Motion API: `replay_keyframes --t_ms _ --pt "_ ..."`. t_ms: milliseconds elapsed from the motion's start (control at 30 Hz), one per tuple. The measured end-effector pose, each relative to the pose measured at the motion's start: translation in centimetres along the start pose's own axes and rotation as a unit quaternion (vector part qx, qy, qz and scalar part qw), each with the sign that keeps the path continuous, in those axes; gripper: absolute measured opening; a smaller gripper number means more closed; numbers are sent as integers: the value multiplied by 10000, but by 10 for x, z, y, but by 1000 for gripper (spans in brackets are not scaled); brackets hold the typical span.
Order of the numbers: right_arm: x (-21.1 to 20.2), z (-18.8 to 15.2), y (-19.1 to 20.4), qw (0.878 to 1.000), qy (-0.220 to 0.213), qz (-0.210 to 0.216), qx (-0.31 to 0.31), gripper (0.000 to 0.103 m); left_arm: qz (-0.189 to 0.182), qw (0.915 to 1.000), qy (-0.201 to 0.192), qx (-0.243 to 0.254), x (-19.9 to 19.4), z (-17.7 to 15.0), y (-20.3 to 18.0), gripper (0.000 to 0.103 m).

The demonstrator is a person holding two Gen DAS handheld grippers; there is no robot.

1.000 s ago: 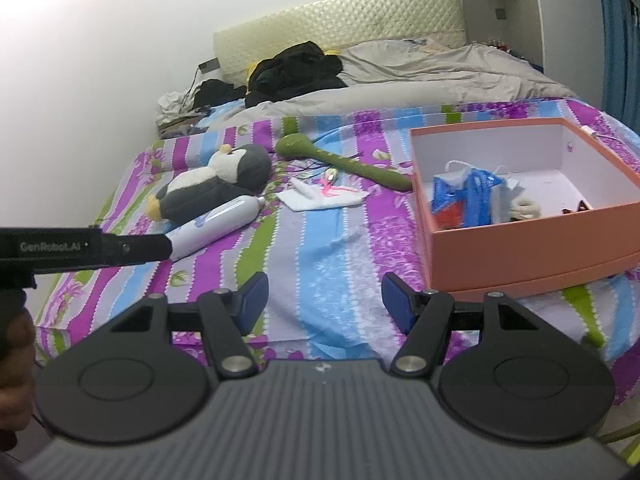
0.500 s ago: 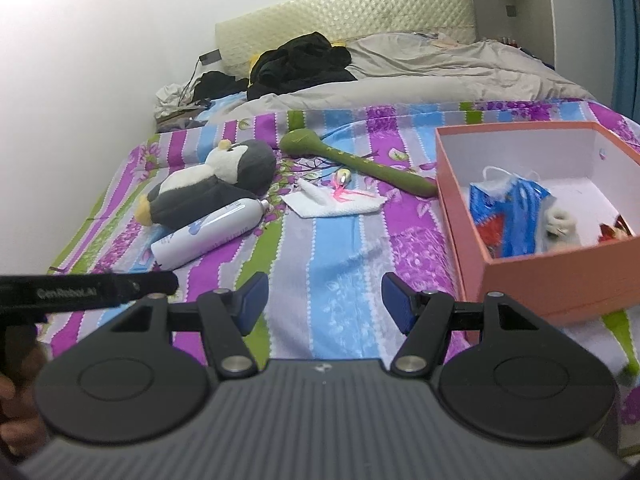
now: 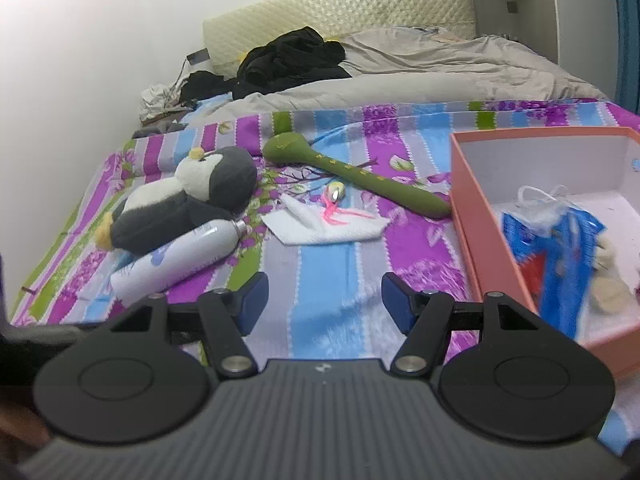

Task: Organize soft objects
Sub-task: 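Grasp the white towel with the left tool while the right tool grasps the pink-haired doll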

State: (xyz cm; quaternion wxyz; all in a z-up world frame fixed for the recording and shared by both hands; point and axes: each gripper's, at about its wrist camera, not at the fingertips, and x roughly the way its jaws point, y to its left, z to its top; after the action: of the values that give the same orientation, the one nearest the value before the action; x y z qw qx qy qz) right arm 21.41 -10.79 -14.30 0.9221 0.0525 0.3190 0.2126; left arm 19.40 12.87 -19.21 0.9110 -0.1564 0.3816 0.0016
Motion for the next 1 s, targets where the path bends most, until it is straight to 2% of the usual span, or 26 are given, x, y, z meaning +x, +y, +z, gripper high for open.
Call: replay_keyframes --t_ms 267,533,700,1000 --pt "59 7 -16 9997 204 80 146 65 12 9999 83 -61 58 12 6 50" --pt "123 28 -30 9986 265 127 448 64 42 9999 -13 -152 106 42 17 50" --pt "164 46 -29 9983 183 190 528 59 -21 9997 -102 -233 134 59 23 50" --pt "236 73 -29 9967 206 260 748 59 -270 9984 -220 -449 178 79 36 50"
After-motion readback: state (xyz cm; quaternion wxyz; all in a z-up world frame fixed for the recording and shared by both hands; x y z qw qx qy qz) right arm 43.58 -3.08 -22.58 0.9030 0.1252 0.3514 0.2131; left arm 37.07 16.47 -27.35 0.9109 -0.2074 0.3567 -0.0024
